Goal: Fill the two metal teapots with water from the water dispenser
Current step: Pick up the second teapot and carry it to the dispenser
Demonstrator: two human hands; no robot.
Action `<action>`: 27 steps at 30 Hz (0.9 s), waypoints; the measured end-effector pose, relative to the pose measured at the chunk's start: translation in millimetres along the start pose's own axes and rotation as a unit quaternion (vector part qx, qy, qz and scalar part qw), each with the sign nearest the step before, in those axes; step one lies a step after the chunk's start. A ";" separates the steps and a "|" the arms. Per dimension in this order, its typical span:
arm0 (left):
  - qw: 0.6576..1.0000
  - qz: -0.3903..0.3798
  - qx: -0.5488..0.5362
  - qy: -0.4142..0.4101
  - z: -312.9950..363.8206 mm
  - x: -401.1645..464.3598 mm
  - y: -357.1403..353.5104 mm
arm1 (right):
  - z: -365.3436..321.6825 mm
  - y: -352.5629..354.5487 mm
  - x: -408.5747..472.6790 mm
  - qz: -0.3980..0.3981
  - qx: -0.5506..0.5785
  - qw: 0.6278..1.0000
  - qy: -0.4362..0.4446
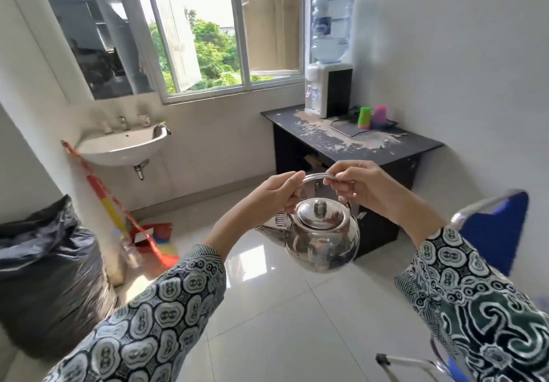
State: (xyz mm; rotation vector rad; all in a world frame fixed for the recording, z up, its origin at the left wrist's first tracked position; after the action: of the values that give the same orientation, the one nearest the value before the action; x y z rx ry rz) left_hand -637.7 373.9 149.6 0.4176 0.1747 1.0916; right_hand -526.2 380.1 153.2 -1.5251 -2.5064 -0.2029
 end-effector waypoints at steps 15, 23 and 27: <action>0.992 0.121 0.028 0.005 -93.4 252.4 176.3 | 60.4 94.6 283.1 0.031 -0.038 0.998 0.027; 0.994 0.105 0.024 0.007 -161.6 381.0 278.1 | 105.7 122.8 436.7 0.066 -0.107 0.990 0.059; 0.996 0.076 0.045 0.000 -180.0 459.3 332.8 | 121.8 146.8 519.5 0.091 -0.107 0.988 0.066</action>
State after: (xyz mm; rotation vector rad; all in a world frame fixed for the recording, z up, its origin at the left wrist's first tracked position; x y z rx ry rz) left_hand -762.7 955.7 153.3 0.5176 0.1956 1.2366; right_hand -640.3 921.6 161.9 -1.7477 -2.2879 -0.5406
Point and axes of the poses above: each hand's wrist, its own x-axis towards the middle knuckle, its own y-axis out of the back of the hand, z = x × y, the point moved 10 cm from there along x, towards the middle knuckle, and after that the axes turned 7 degrees about y, right-handed, at the moved point
